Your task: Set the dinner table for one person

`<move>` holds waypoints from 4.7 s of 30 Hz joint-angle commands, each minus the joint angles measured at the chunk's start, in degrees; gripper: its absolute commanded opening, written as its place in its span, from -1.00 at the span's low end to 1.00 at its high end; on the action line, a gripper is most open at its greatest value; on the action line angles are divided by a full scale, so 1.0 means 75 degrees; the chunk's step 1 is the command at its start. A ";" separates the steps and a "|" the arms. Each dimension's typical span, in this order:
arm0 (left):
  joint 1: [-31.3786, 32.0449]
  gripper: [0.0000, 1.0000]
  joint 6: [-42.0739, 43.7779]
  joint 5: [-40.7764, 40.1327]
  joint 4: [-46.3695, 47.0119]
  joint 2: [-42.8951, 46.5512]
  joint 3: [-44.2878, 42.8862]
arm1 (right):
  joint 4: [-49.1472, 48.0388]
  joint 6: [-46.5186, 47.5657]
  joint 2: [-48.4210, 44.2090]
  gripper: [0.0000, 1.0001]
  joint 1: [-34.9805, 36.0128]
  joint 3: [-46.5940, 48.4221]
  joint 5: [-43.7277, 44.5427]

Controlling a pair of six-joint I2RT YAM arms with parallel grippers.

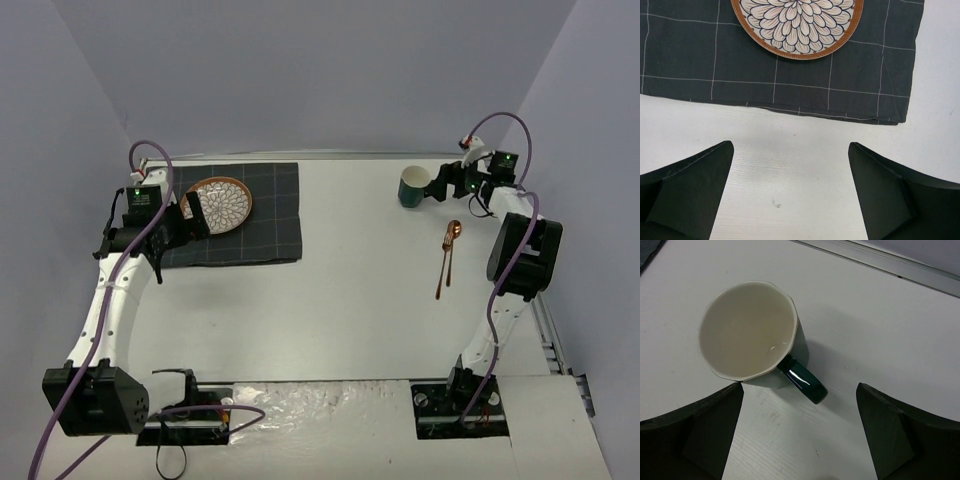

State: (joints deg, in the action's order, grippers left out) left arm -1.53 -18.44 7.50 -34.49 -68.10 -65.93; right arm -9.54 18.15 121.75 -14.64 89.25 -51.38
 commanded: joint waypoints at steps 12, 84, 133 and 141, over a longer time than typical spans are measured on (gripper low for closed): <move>-0.0079 0.94 -0.0014 0.0150 0.0298 0.0043 -0.0115 | -0.0028 0.0136 -0.0211 0.53 0.0322 0.0338 -0.1192; -0.0078 0.94 -0.0142 0.0324 0.0405 0.0092 -0.0010 | -0.1411 -0.0133 -0.2090 -1.00 0.2639 -0.1389 0.2234; -0.0078 0.94 -0.0154 0.0266 0.0451 0.0080 0.0049 | -0.5011 -0.1999 -0.1246 -1.00 0.4753 -0.2070 0.2504; -0.0078 0.94 -0.0154 0.0275 0.0462 0.0082 0.0049 | -0.4811 -0.1899 -0.1508 -0.77 0.4764 -0.2571 0.2704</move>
State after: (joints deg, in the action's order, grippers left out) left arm -1.67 -18.96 9.56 -33.93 -68.60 -64.90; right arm -42.64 2.58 115.89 20.84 70.00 -31.59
